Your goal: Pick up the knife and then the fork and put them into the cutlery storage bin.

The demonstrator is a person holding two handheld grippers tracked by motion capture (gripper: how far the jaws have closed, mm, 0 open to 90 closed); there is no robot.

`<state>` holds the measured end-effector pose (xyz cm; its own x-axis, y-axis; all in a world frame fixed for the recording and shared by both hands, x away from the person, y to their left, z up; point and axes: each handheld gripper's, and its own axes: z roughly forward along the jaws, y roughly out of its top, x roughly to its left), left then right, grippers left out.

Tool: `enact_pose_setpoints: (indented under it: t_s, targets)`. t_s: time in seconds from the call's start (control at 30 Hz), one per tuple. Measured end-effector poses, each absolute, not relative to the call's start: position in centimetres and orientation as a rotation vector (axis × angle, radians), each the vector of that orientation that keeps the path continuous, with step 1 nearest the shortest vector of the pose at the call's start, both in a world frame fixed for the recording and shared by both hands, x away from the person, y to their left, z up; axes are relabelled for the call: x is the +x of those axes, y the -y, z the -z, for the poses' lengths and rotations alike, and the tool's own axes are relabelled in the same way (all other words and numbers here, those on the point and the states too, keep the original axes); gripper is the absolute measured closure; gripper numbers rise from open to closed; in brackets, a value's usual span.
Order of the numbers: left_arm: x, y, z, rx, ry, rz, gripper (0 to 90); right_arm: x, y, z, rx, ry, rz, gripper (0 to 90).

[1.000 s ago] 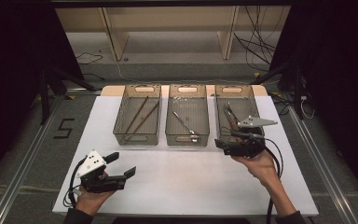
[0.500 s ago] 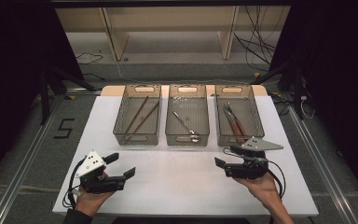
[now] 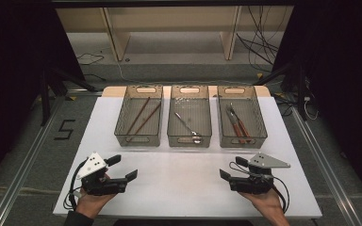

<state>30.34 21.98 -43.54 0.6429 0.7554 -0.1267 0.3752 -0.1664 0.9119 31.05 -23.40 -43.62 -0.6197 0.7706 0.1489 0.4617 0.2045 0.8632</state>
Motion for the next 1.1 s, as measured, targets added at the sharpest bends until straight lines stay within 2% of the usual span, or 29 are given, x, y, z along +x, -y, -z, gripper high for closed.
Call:
enact_pose_setpoints:
  t_s: [1.1]
  targets:
    - [30.43,-21.92,43.69,1.788,-0.91,-0.426,15.7,30.77,23.37,44.18,1.139,-2.168,-1.385,18.9]
